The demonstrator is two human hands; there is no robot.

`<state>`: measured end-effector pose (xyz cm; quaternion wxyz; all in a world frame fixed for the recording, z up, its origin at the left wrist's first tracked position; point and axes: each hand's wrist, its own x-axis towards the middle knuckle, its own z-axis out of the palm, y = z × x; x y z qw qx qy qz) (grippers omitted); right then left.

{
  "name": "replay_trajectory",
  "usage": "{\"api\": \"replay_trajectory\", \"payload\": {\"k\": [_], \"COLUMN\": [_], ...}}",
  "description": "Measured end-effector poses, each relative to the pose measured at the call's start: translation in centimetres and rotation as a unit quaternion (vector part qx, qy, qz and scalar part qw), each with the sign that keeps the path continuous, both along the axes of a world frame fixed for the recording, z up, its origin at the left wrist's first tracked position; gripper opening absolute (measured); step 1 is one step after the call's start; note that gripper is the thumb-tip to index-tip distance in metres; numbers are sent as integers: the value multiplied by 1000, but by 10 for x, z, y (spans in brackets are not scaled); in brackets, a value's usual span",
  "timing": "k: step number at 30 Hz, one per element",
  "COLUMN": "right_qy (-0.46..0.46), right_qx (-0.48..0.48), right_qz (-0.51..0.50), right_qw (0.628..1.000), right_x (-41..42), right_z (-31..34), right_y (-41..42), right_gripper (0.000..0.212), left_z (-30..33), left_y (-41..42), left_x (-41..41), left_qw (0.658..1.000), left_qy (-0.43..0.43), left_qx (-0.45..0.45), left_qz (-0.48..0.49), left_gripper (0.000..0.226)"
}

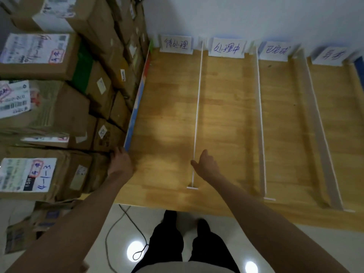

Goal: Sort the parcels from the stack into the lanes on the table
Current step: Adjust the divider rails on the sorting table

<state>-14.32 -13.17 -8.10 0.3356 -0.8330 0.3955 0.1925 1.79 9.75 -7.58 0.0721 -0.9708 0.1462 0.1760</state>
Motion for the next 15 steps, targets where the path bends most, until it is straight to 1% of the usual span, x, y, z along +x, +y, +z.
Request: {"api": "replay_trajectory", "payload": {"k": [2,5,8,10,13,15], "right_qy": [18,45,46,42,44,45], "right_qx": [5,13,13,16,12,6], "right_qz": [-16,-26,-38,-46,-45,-41], "right_qw": [1000,999,998,998,998,998], "right_x": [3,5,6,8,10,10], "right_z": [-2,-8,-10,-9,-9,-9], "right_y": [8,15,19,21,23,24], "right_gripper": [55,59,46,39,37,36], "left_z": [-6,-14,-12,-11,-15,-17], "left_y": [0,0,-5,-5,-3,-4], "left_x": [6,12,18,21,29,33], "left_qw": [999,996,995,995,994,995], "left_qy": [-2,-13,-27,-12,-12,-14], "left_qx": [28,58,64,58,52,46], "left_qz": [-15,-66,-77,-76,-90,-88], "left_gripper": [34,42,44,47,57,58]}}
